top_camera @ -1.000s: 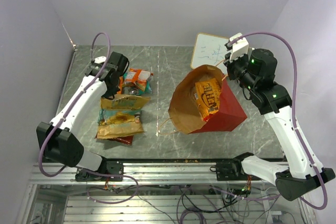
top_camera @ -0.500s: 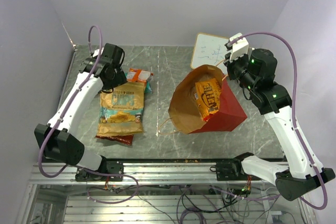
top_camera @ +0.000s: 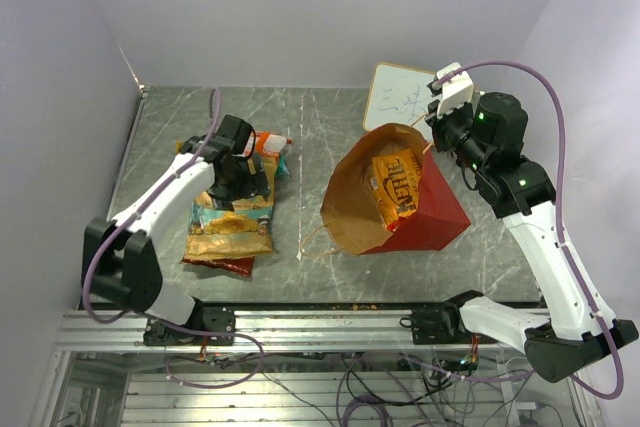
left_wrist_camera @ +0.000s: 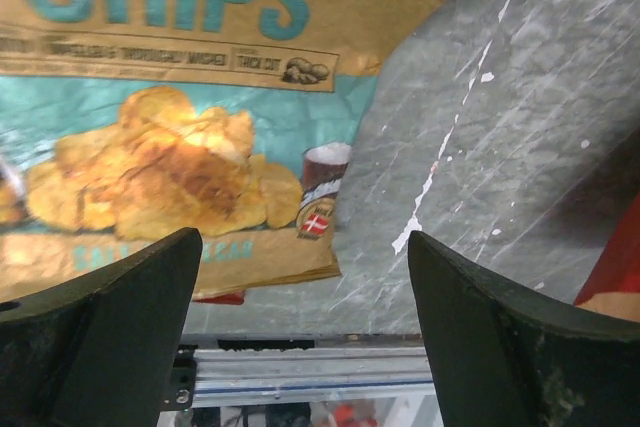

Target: Take the snacks out of the paper bag

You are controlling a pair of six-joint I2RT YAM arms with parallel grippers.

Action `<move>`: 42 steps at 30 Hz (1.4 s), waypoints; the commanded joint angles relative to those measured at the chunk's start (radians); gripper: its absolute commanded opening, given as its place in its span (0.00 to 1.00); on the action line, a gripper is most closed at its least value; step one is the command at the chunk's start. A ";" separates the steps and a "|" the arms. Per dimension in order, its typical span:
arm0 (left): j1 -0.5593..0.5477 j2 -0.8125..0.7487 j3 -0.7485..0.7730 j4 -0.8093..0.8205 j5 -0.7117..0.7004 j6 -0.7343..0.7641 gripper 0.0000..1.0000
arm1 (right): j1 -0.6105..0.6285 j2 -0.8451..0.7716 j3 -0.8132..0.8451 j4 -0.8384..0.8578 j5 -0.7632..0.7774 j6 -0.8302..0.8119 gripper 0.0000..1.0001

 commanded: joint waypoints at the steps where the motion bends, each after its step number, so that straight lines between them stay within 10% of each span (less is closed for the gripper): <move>1: -0.004 0.092 -0.029 0.111 0.145 0.035 0.95 | 0.001 -0.002 0.004 0.030 -0.010 -0.009 0.00; 17: -0.003 0.003 -0.261 -0.026 0.036 -0.056 0.98 | 0.001 -0.027 -0.029 0.035 0.004 -0.007 0.00; 26: -0.003 -0.044 -0.073 -0.084 0.050 0.019 0.98 | 0.001 -0.022 -0.029 0.014 -0.015 -0.032 0.00; 34: -0.066 -0.100 0.083 0.241 0.346 -0.011 0.98 | 0.000 -0.077 0.005 -0.020 -0.174 -0.135 0.00; 42: -0.344 -0.042 0.186 0.421 0.315 0.023 0.97 | 0.000 -0.182 -0.017 -0.024 -0.288 -0.186 0.00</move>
